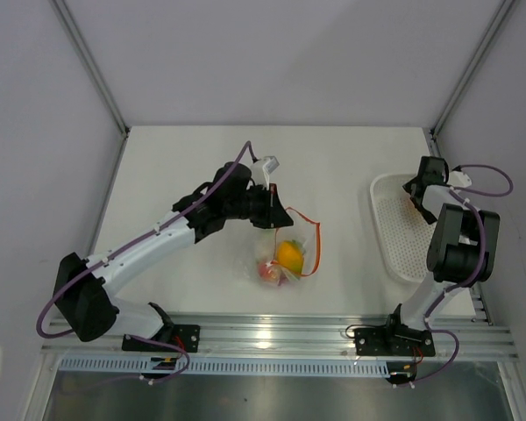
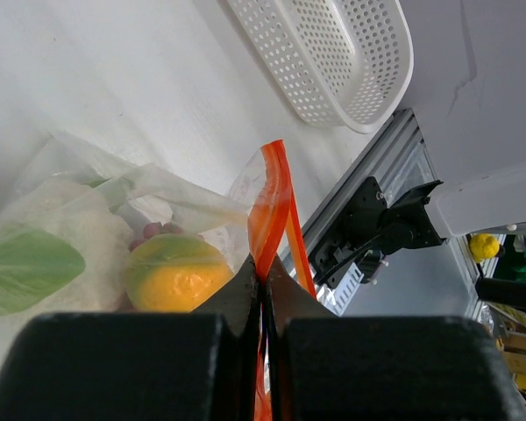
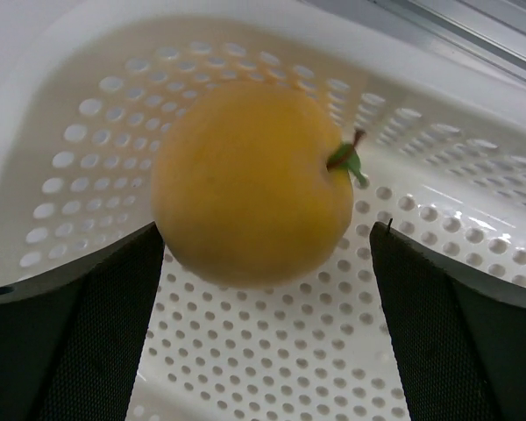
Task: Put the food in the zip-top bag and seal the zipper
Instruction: Pick up the fake fruit from the bin.
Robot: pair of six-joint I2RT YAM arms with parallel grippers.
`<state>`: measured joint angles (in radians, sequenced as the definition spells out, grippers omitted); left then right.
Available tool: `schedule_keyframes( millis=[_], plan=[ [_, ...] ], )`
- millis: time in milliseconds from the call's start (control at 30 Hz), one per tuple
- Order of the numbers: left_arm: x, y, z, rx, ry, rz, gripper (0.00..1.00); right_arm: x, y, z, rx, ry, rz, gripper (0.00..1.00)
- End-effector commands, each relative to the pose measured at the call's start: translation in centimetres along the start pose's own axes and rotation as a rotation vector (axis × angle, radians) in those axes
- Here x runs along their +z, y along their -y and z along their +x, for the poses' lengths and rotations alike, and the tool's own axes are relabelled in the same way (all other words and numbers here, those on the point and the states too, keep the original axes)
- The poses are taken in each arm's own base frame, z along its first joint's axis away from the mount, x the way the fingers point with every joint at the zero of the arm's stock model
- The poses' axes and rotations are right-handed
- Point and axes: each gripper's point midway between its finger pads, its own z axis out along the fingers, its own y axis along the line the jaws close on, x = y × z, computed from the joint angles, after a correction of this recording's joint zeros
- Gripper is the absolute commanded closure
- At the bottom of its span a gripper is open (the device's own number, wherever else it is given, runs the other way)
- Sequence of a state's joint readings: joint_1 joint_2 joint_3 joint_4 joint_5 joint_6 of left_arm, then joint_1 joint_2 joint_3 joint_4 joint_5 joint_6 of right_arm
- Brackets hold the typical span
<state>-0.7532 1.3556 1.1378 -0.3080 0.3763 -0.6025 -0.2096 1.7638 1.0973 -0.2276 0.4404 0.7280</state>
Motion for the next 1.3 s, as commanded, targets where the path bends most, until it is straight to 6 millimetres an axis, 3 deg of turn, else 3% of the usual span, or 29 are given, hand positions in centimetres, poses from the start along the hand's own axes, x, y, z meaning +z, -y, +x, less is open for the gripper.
schedule_keyframes(
  millis=[0, 400, 500, 667, 767, 967, 1033, 1100, 1133, 1233, 1267],
  plan=[
    [-0.2, 2.3, -2.2, 0.027, 0.051, 0.078, 0.99, 0.8, -1.2, -2.9, 0.007, 0.077, -0.017, 0.01],
    [-0.1, 2.5, -2.3, 0.028, 0.050, 0.089, 0.99, 2.6, -2.1, -2.7, -0.016, 0.038, -0.036, 0.03],
    [-0.1, 2.4, -2.2, 0.026, 0.049, 0.088, 0.99, 2.8, -1.8, -2.3, -0.015, 0.035, -0.039, 0.12],
    [-0.2, 2.1, -1.8, 0.019, 0.046, 0.082, 1.00, 2.3, -1.6, -2.1, -0.021, 0.035, -0.044, 0.46],
    [-0.3, 2.0, -1.7, 0.018, 0.048, 0.076, 0.99, 1.8, -1.1, -1.8, -0.030, 0.035, -0.053, 0.55],
    [-0.3, 1.7, -1.4, 0.005, 0.051, 0.068, 0.99, -0.9, -0.7, -1.6, -0.046, 0.023, -0.095, 0.89],
    [-0.2, 1.5, -1.0, -0.012, 0.045, 0.068, 0.99, -2.6, -0.3, -1.3, -0.059, 0.018, -0.114, 0.99],
    [-0.3, 1.5, -1.0, -0.015, 0.055, 0.072, 0.99, -4.0, 0.0, -0.2, -0.082, -0.008, -0.139, 1.00],
    [-0.2, 1.4, -1.0, -0.019, 0.055, 0.066, 0.99, -5.8, -0.3, -0.9, -0.083, 0.010, -0.176, 1.00],
    [-0.3, 1.0, -0.6, -0.023, 0.047, 0.051, 0.99, -9.2, -0.3, 1.4, -0.155, -0.036, -0.262, 1.00],
    [-0.3, 0.9, -0.5, -0.025, 0.043, 0.048, 0.99, -11.9, -0.6, 0.8, -0.154, -0.009, -0.324, 1.00]
  ],
)
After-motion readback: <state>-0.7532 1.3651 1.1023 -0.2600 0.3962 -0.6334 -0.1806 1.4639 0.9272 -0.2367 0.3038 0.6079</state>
